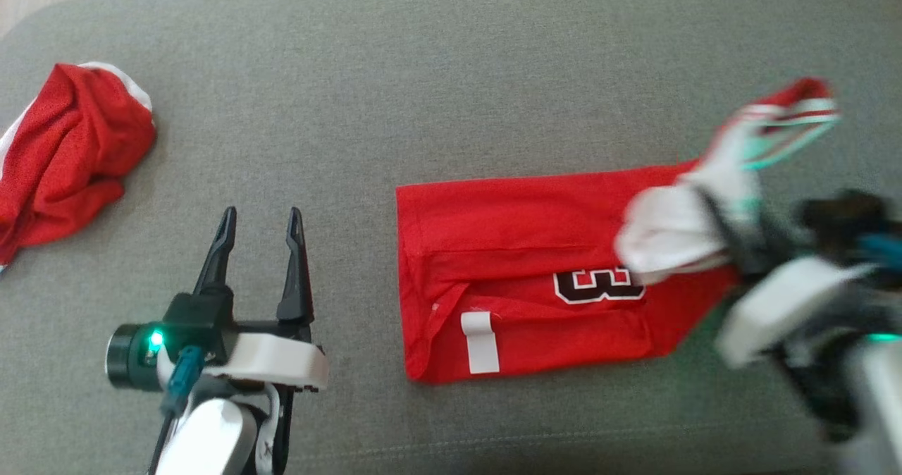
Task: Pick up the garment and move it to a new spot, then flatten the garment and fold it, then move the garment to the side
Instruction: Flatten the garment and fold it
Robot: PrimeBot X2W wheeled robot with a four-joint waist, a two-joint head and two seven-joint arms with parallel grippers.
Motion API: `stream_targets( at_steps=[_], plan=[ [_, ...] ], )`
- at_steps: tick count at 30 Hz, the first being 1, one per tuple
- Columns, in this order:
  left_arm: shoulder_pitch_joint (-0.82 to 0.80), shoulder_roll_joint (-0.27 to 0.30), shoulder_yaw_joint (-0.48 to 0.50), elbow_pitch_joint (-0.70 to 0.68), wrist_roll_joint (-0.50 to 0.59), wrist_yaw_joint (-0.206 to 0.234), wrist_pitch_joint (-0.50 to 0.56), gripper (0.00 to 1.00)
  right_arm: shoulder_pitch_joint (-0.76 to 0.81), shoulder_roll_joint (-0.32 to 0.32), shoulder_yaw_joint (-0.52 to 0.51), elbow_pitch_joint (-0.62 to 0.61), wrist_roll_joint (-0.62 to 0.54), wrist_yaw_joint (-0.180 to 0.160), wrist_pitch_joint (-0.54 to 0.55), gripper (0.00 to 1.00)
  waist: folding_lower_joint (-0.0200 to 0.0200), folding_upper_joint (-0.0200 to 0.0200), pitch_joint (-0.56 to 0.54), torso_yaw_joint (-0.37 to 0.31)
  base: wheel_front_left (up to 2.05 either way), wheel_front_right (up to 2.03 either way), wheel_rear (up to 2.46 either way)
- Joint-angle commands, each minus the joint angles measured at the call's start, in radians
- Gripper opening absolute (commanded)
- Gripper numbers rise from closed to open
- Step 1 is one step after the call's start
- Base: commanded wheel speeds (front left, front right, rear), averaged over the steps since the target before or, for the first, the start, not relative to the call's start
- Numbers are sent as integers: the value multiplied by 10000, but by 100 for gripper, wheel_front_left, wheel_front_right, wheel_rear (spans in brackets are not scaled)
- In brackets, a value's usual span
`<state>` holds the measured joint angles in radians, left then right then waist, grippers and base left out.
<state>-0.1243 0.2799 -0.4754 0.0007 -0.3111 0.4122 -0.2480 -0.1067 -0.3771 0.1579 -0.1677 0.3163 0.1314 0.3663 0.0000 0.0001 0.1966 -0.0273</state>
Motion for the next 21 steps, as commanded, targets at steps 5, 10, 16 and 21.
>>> stream_targets(
  at_steps=[5, 10, 16, 21],
  plan=[
    [-442, 50, 186, -251, -72, -128, -61, 100, -1306, 1224, 2597, 354, 629, -7, 51, 0, 0, -1, 49, 272, 0, 0, 0],
    [-524, -46, 96, -172, -85, -165, -70, 100, -1701, 2265, 3529, 1910, 1146, -7, -251, 0, 0, -1, 142, 617, 0, 0, 0],
    [-534, -106, 77, -87, -104, -174, -85, 100, -1941, 2750, 3840, 3070, 1339, -7, -930, 100, 0, -1, 207, 795, 0, 0, 0],
    [-509, -106, 123, -55, -107, -140, -98, 100, -2194, 2825, 3868, 2939, 1385, -7, -2448, 100, 0, -1, 235, 791, 0, 0, 0]
  ],
)
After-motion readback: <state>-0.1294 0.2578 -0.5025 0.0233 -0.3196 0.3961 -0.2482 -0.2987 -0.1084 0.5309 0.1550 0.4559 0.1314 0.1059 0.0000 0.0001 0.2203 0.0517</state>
